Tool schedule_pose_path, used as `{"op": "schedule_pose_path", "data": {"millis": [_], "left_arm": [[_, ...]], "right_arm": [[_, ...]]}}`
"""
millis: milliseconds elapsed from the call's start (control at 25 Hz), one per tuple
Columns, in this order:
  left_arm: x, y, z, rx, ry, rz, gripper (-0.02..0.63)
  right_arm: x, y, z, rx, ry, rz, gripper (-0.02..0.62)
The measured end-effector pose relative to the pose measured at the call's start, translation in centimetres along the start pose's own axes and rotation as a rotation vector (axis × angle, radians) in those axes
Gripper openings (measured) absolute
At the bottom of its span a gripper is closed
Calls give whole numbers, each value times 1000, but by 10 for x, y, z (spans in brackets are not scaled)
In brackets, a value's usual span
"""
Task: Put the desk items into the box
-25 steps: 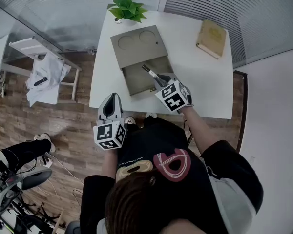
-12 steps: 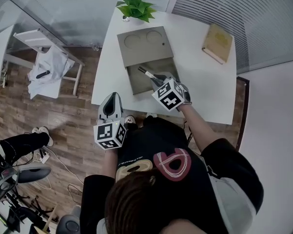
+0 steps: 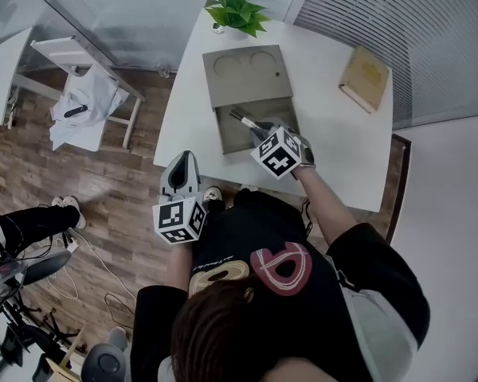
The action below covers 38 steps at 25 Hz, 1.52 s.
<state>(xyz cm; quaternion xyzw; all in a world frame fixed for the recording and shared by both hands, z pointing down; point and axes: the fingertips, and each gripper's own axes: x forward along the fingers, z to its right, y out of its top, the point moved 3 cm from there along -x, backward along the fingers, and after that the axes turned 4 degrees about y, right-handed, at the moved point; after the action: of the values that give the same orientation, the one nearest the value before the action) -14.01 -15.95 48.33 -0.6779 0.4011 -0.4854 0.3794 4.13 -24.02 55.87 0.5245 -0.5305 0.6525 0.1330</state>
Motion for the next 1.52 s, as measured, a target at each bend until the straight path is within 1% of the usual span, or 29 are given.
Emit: {"op": "schedule_pose_path", "data": {"millis": [760, 1320, 1520], "left_arm": [[3, -3, -10, -13, 62, -10, 20], [9, -2, -11, -17, 80, -22, 20], [12, -2, -8, -14, 69, -29, 20]], "right_arm": [[30, -10, 10, -18, 44, -57, 74], [36, -12, 15, 14, 95, -49, 75], [35, -13, 16, 59, 110, -41, 81]]}}
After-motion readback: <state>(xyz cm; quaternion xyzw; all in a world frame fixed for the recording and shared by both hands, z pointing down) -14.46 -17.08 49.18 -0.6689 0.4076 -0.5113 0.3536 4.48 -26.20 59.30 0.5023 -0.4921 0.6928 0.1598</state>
